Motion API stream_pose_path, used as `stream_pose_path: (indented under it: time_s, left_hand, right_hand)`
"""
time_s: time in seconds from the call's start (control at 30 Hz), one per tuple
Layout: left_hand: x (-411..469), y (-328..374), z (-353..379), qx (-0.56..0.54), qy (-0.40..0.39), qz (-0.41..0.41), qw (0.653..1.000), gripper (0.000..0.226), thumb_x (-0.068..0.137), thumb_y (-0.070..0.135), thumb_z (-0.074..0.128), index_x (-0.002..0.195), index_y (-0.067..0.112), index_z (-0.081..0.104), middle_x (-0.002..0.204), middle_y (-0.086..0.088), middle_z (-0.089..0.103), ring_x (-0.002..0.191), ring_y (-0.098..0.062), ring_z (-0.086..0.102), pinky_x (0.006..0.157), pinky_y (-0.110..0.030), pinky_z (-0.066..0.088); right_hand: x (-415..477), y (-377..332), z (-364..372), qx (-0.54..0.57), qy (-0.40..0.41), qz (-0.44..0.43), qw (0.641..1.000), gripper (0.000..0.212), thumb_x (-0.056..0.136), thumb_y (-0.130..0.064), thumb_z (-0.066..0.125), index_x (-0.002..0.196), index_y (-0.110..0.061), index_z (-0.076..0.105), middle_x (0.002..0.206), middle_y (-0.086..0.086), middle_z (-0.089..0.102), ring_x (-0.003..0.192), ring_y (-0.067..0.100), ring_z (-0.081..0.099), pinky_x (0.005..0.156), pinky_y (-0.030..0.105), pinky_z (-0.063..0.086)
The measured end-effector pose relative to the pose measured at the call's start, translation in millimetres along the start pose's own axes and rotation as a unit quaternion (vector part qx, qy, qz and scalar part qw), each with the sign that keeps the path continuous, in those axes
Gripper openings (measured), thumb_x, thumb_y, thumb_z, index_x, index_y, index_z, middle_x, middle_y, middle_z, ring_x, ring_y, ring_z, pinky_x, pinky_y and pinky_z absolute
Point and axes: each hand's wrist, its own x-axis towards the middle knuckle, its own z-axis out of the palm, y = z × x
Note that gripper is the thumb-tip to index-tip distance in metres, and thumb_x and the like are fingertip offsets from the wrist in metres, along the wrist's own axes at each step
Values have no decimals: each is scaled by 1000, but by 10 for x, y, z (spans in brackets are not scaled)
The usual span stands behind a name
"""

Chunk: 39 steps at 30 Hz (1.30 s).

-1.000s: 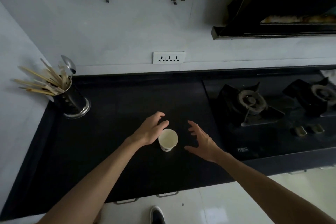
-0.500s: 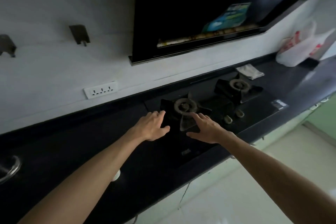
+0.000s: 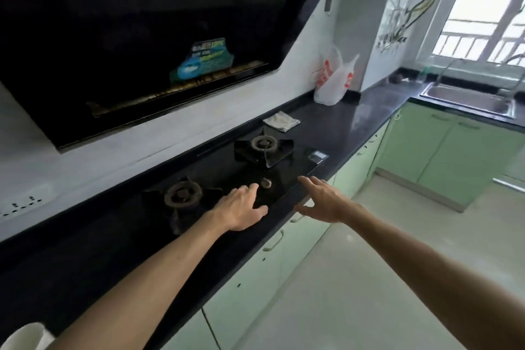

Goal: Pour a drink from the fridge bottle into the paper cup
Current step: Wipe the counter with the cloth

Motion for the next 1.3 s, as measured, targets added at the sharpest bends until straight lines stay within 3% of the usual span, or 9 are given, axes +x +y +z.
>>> stream_pose_path:
  time_s: [0.17,0.4,0.73,0.93,1.3]
  left_hand:
    - [300,690,114,2,-4,28,1000,71,95,49,47,153,13,25,149,-13,42,137,-29,41,109,-46,39]
    - [623,1647,327,47,-24,106,993,64,96,47,45,146,8,32,141,-16,47,131,-32,45,105,-46,41]
    - [1402,2737,636,94,-59,219,969,67,96,47,45,149,10,28,147,-14,42,135,-31,41,106,-47,40]
    - [2145,3285,767,117,-73,270,953,74,96,50,44,154,11,21,153,-15,37,139,-30,38,111,-48,37]
    - [3377,4045,730,166,-59,322,930,76,96,54,42,155,12,17,152,-15,39,136,-31,42,108,-46,39]
  right_hand:
    - [-501,690,-220,-10,9,48,999,83,92,-54,57,153,-14,18,139,14,47,123,33,48,96,48,48]
    - [-1150,1431,-405,19,13,144,989,92,89,-53,63,155,-14,12,145,15,41,132,35,41,103,48,44]
    - [-1719,2438,-447,41,28,263,964,96,85,-51,69,154,-13,14,143,15,42,132,35,40,103,49,43]
    - [-1665,3172,-559,46,31,329,943,96,84,-51,70,154,-15,15,141,16,43,130,35,42,102,45,44]
    - [-1057,4179,-791,63,30,365,928,98,85,-50,69,156,-15,11,150,16,35,136,35,37,110,45,38]
